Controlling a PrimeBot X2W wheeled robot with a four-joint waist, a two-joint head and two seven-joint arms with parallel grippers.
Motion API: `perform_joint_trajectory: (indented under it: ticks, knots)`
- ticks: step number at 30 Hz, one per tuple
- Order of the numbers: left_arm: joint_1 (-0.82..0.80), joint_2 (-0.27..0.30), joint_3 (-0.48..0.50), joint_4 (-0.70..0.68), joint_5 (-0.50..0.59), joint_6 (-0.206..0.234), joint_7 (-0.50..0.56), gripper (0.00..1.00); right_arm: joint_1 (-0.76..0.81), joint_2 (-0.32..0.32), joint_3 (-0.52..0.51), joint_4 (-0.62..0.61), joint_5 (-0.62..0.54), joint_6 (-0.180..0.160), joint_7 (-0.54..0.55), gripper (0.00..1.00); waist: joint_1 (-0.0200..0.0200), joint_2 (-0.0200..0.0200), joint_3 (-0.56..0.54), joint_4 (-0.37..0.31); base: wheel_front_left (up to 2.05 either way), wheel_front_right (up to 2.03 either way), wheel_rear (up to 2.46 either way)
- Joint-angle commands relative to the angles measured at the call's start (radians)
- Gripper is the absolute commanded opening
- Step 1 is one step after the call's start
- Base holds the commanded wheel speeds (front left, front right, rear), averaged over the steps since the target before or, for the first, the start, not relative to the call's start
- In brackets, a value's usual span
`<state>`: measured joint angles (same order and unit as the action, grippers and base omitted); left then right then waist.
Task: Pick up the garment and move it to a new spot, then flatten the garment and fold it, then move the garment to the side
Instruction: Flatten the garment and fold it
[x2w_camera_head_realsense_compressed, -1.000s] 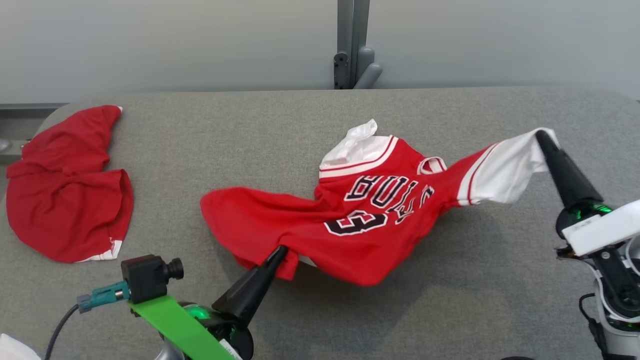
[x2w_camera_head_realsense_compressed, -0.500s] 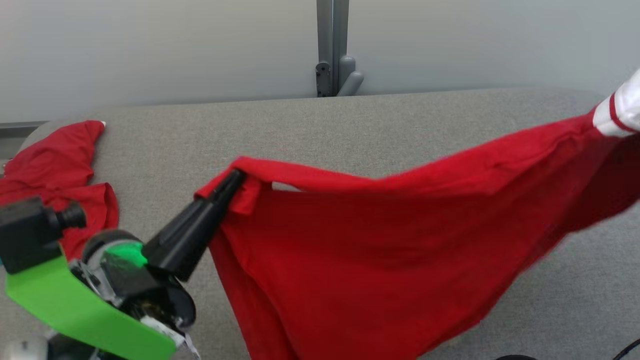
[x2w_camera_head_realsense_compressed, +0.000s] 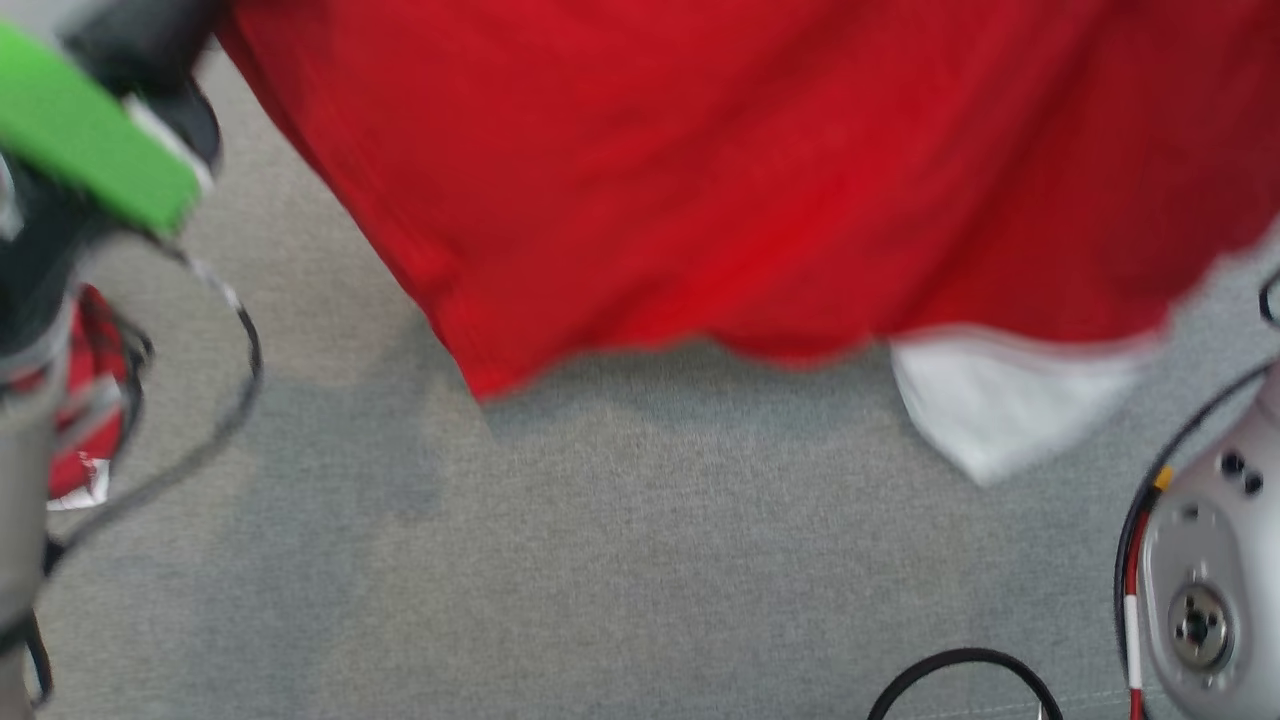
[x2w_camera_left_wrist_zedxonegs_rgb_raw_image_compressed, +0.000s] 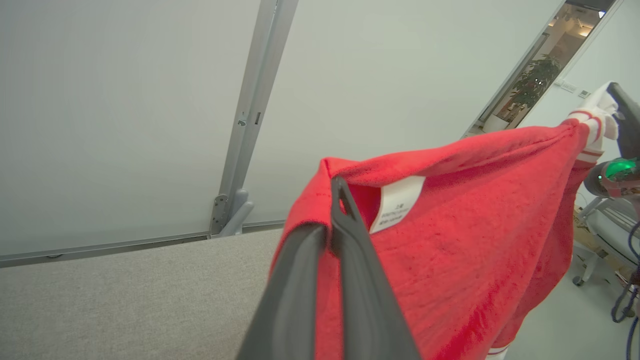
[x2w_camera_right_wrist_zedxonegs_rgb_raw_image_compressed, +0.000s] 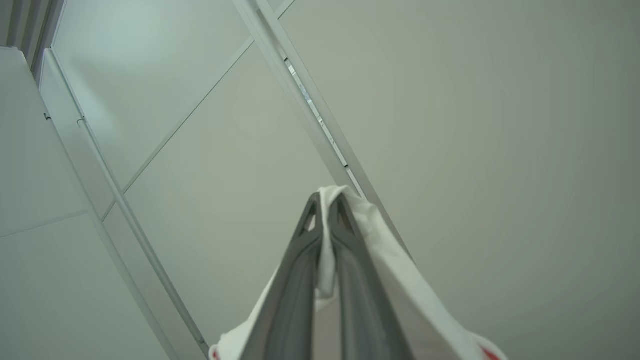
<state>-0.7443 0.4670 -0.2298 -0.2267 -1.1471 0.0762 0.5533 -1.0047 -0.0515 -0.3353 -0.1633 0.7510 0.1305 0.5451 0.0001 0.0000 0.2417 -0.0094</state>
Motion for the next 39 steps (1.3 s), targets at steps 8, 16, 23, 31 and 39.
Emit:
perform_joint_trajectory:
  ticks: [8,16,23,31,39]
  knots:
    - [-0.495,-0.094,-0.029,0.480,0.266,-0.130,-0.325,0.00,-0.441,0.001,0.180,0.461,-0.089,0.000,-0.379,0.00,-0.0001,0.0000,0.305,-0.083,0.00,0.00,0.00]
    - [-0.433,-0.101,-0.130,0.759,0.370,-0.208,-0.728,0.00,-0.247,-0.006,0.378,0.537,-0.033,0.000,-0.496,0.00,-0.0001,0.0000,0.286,-0.117,0.00,0.00,0.00]
    - [-0.098,-0.068,-0.322,0.690,0.274,-0.207,-0.814,0.00,0.258,-0.105,0.459,0.360,0.069,0.000,-0.499,0.00,-0.0001,0.0000,0.217,-0.106,0.00,0.00,0.00]
    - [0.273,-0.082,-0.309,0.572,0.342,-0.207,-0.819,0.00,0.724,-0.211,0.480,0.177,0.163,0.000,-0.476,0.00,-0.0001,0.0000,0.106,-0.078,0.00,0.00,0.00]
    - [0.583,-0.158,-0.243,0.543,0.444,-0.207,-0.818,0.00,1.038,-0.290,0.447,0.180,0.160,0.000,-0.506,0.00,-0.0001,0.0000,0.016,-0.051,0.00,0.00,0.00]
